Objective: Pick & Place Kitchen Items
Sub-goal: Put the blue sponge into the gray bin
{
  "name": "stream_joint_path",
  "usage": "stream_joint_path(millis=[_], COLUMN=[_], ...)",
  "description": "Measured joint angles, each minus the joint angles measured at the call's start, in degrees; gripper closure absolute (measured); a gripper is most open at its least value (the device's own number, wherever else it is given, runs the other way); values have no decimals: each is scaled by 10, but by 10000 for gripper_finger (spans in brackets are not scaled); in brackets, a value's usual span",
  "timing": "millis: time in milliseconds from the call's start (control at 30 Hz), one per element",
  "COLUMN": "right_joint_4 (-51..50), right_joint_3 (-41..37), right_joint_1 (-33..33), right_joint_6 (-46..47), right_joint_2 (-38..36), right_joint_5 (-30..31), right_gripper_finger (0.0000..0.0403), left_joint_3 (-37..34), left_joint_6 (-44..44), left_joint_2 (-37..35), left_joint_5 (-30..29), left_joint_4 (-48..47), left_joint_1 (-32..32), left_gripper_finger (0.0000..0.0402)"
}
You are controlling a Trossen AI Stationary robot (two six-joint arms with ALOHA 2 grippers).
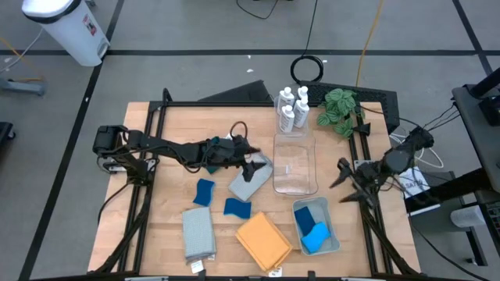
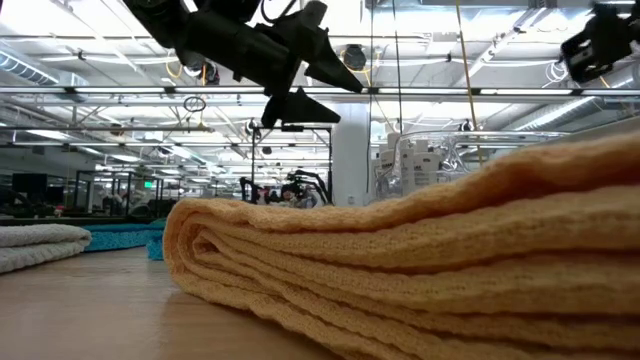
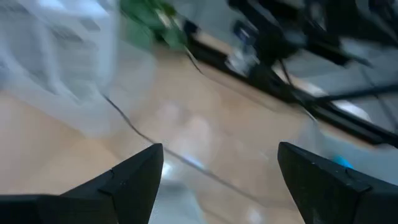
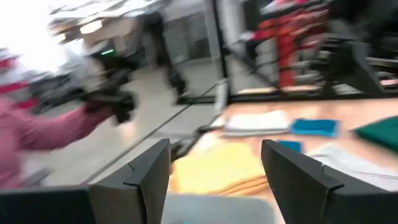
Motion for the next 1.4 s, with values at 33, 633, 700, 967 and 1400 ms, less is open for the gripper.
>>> stream_joint_path(millis=[33,633,700,967,1400], right_joint_4=[32,322,299,244,282], right_joint_3=[-19,-103,-67,75,175], right_joint_1=[0,-3,-8,-67,-212], right_joint_6=[0,-101,-105,-105,-32], right_joint_2=[0,55,91,317,585], right_joint_5=[18,109,123,111,-97], right_gripper_finger=[179,179,179,179,179], left_joint_3=[0,-2,-1,-69,-321], left_joint_6=[10,74,101,140,57], left_joint_2=[0,-96,-140,-286,-469], left_joint_5=[-12,108,75,-23,-43], left_joint_4=[8,-27,-84,-174,-99], left_joint_1=[2,4,-14,-87,-109], left_gripper_finger=[80,80,80,80,80])
